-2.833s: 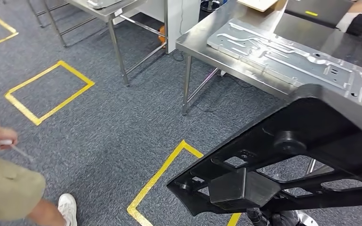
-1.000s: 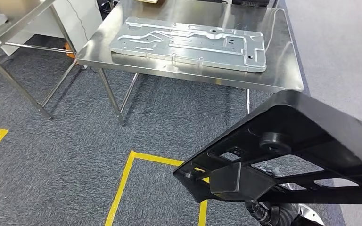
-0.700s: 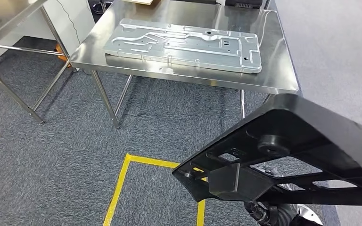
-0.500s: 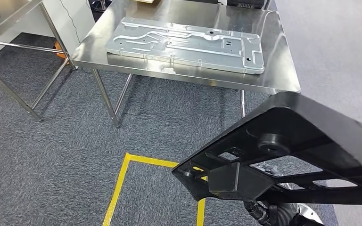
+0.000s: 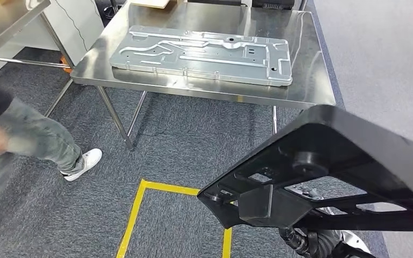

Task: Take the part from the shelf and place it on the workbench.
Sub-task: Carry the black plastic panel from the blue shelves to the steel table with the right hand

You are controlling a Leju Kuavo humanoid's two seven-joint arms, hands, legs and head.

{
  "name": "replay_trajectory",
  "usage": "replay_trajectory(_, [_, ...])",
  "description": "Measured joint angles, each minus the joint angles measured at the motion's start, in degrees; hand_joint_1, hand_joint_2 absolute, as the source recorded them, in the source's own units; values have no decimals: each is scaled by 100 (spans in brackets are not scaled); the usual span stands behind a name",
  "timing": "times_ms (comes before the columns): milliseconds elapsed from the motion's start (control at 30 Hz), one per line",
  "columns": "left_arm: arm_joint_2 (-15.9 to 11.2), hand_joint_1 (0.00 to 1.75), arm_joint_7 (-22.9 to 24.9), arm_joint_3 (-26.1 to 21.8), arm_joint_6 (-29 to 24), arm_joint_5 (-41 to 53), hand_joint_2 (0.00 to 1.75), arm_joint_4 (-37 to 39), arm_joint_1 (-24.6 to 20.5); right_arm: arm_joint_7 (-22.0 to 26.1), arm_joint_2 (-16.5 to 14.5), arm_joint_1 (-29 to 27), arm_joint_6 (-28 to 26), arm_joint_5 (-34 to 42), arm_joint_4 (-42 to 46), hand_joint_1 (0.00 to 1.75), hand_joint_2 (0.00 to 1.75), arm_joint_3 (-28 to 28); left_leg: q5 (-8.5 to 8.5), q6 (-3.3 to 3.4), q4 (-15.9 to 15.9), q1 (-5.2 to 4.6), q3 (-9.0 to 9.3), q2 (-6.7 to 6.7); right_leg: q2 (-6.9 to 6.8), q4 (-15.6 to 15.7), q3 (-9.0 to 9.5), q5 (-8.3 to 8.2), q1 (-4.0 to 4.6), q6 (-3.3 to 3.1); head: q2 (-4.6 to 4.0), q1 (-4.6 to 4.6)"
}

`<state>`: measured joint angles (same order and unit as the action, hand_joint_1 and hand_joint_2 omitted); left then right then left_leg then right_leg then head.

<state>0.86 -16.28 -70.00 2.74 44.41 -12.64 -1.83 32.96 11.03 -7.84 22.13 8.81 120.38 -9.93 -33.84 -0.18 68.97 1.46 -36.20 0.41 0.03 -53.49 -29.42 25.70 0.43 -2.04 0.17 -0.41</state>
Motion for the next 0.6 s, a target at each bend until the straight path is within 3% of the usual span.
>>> replay_trajectory(33, [-2,0,2,-1,2,1,175,0,11,-1,1,-1,1,0,-4,175,175,-1,-57,-3,268,-4,-161,-1,6,-14,8,23,16,-16,0,1])
replay_trajectory(67, [-3,0,3,-1,4,2,175,1,21,-2,1,-2,1,0,-8,175,175,-2,8,-2,326,-8,-222,-2,16,-22,26,45,29,-20,0,1])
replay_trajectory(100, [-4,0,4,-1,8,4,175,1,26,-4,1,-2,0,0,-11,175,175,-3,187,3,141,-11,-163,-3,27,-26,55,70,36,-15,0,1])
replay_trajectory(167, [-9,0,3,-1,18,9,175,0,26,-6,1,-2,-3,0,-13,175,175,-3,624,30,-641,-16,177,-7,45,-41,120,139,48,19,0,1])
replay_trajectory(200, [-13,0,1,-2,23,12,175,-1,22,-7,2,-2,-7,0,-13,175,175,-3,740,55,-989,-18,341,-11,53,-54,141,183,59,42,0,2])
replay_trajectory(267, [-16,0,-4,-3,33,16,175,-1,18,-9,4,-2,-20,0,-12,175,175,-5,750,121,-1295,-29,481,-18,65,-85,155,237,78,100,0,3])
replay_trajectory(367, [-11,0,-8,-8,45,18,175,0,22,-8,12,-1,-38,2,-10,175,175,-9,701,223,-1317,-21,554,-20,65,-257,132,298,60,181,0,3])
replay_trajectory(433, [-8,0,-14,-16,50,24,175,-1,18,-4,18,5,-39,7,-9,175,175,-8,662,264,-1322,-5,627,-17,49,-760,-127,498,20,260,0,3])
replay_trajectory(533, [-9,0,-21,-30,51,50,175,-1,27,-2,20,-10,-40,16,-10,175,175,-8,555,261,-1322,-2,728,-17,27,-1827,-863,857,-60,358,0,3])
replay_trajectory(567, [-9,0,-22,-33,51,55,175,-1,34,-2,21,-17,-40,19,-10,175,175,-8,507,250,-1322,-3,785,-18,23,-1920,-1002,840,-73,365,0,3])
replay_trajectory(600, [-9,0,-22,-34,51,56,175,-1,39,-2,21,-20,-40,21,-10,175,175,-8,456,238,-1326,-3,858,-20,22,-1808,-1036,718,-76,356,0,3])
